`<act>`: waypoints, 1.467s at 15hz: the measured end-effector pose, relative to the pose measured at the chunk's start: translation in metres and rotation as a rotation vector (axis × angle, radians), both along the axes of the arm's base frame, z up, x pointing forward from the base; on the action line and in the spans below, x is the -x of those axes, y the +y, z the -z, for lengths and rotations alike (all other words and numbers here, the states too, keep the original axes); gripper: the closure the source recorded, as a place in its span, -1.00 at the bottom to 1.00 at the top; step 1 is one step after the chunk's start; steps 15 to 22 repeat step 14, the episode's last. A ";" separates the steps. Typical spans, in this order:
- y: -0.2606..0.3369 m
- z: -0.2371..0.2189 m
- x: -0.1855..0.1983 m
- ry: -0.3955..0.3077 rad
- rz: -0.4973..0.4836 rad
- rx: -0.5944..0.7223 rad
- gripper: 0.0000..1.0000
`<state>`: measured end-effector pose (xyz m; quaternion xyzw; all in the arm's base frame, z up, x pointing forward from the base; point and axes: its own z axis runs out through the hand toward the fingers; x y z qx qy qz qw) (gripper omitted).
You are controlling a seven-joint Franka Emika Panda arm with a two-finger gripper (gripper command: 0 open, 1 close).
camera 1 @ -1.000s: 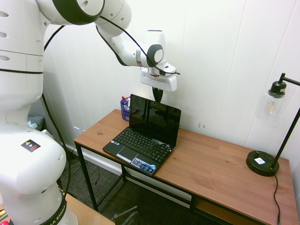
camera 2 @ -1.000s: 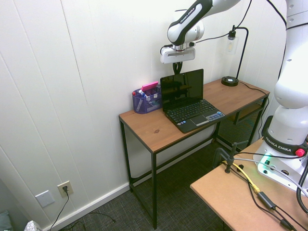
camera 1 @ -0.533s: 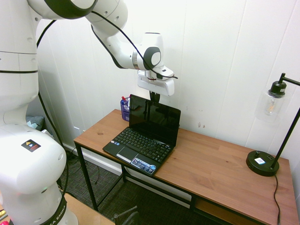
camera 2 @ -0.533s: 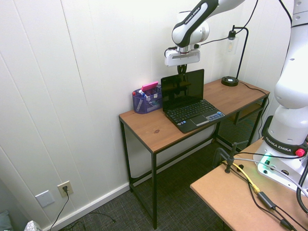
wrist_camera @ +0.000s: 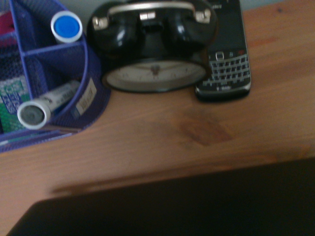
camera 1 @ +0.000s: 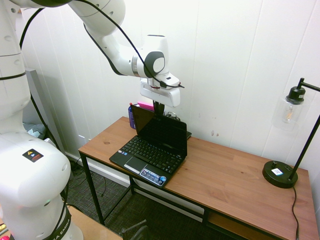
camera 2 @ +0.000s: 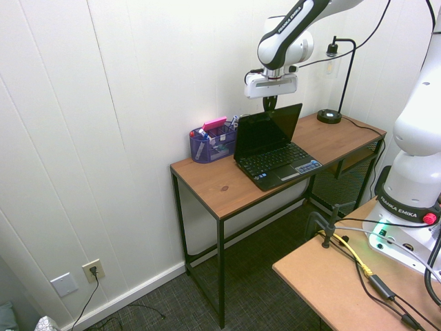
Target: Close the laptop lid
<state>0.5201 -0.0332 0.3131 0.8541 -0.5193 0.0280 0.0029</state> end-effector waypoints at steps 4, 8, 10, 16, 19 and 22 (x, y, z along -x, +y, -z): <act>0.004 0.041 0.037 0.046 0.037 -0.039 1.00; 0.003 0.082 0.064 0.103 0.076 -0.075 1.00; 0.003 0.103 0.069 0.138 0.082 -0.087 1.00; 0.000 0.133 0.073 0.157 0.082 -0.097 1.00; 0.000 0.133 0.073 0.157 0.082 -0.097 1.00; 0.000 0.133 0.073 0.157 0.082 -0.097 1.00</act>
